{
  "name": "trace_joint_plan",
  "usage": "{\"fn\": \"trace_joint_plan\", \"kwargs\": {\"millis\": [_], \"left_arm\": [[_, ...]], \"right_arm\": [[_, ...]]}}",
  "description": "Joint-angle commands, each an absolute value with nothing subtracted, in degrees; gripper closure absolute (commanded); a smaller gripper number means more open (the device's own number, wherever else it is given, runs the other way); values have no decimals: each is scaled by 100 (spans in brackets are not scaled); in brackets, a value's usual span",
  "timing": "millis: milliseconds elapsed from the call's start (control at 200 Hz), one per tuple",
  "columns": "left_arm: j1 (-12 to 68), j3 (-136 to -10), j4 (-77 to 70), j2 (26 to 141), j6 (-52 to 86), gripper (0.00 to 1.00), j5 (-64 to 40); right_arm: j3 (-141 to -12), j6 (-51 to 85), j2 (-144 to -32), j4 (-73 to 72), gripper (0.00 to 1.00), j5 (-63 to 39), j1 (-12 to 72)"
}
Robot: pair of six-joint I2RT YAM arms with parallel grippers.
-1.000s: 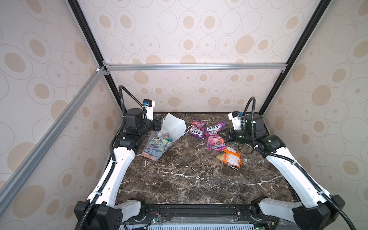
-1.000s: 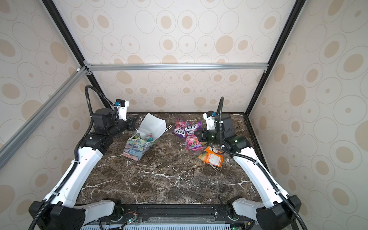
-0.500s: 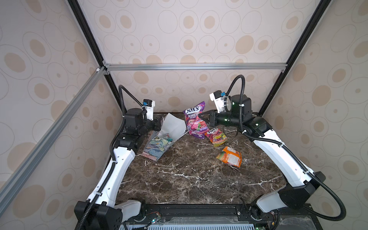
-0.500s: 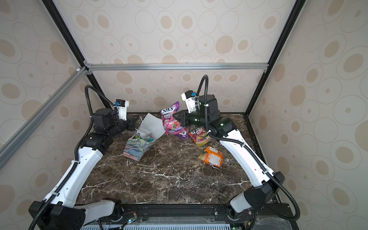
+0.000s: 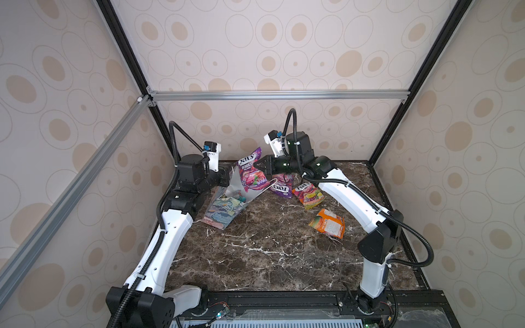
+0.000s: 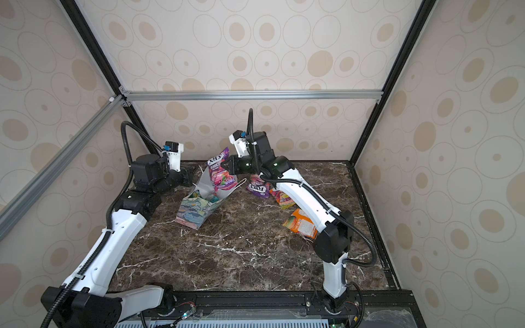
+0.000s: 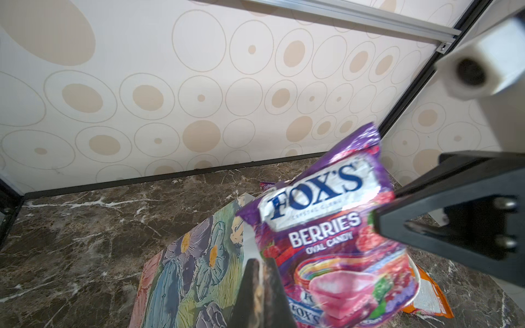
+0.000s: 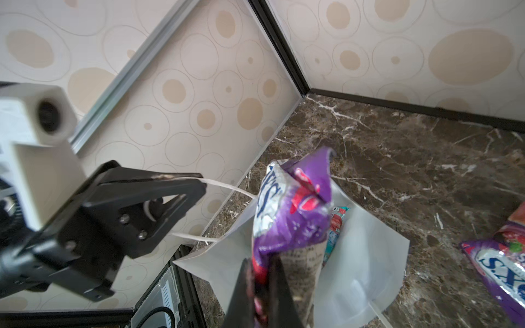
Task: Place the snacks into the paper bag
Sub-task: Place the snack in the paper bag.
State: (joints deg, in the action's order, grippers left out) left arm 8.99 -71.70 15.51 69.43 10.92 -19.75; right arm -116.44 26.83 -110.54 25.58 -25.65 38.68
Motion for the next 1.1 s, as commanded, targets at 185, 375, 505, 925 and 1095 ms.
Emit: {"fn": "trace_joint_plan", "kwargs": {"millis": [185,375,505,925,1095], "left_arm": [[870,-7193,1523,6863,989,100,-1877],[870,-7256,1665,6891,919,100,-1583],[870,-7286,1749,6833,827,100,-1290],[866,-7286,1749,6791,844,100,-1185],[864,-7220,1654,6700,844,100,-1255]], "right_arm": [[-11567,2710,-10884,2668,100,-2188,4047],[-11789,2430,-10830,3131,100,-1870,4158],[-11739,2216,-10570,3419,100,-1452,4180],[-12332,2109,-10802,3708,100,-1417,4339],[-12472,2213,-11049,3699,100,-1522,4366]]}}
